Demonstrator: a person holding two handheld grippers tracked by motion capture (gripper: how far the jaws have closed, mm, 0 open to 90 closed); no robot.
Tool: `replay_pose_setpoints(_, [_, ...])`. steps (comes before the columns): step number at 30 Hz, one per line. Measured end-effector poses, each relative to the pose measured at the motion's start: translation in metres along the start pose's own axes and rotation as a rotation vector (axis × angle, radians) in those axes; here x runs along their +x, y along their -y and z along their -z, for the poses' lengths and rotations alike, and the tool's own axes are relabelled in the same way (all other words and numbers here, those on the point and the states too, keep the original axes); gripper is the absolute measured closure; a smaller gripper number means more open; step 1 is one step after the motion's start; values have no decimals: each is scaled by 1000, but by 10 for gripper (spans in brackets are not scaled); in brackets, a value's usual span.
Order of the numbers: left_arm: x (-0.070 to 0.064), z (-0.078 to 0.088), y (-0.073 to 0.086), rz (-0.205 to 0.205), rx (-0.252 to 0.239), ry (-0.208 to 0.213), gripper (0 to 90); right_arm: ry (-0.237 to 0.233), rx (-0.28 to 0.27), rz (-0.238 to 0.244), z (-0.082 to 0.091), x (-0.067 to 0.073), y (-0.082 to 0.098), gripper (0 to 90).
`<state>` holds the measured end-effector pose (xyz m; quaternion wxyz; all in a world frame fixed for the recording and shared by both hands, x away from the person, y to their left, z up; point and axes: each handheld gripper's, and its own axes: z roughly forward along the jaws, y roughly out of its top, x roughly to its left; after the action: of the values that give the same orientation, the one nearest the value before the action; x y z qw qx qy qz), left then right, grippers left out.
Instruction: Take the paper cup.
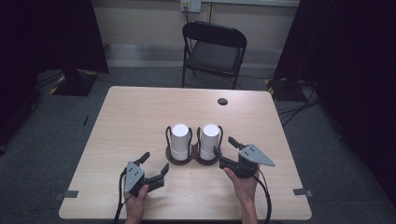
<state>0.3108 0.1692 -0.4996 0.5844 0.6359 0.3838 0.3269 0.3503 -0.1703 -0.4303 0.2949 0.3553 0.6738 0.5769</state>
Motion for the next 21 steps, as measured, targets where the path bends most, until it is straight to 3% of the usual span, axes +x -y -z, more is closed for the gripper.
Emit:
replay_pose_setpoints(12, [0,0,0,-1,-2,0,157,-32,3,25,-29,2,-24,282])
replay_pose_setpoints(21, [0,0,0,2,-6,-1,157,-23,11,47,-52,4,-36,273])
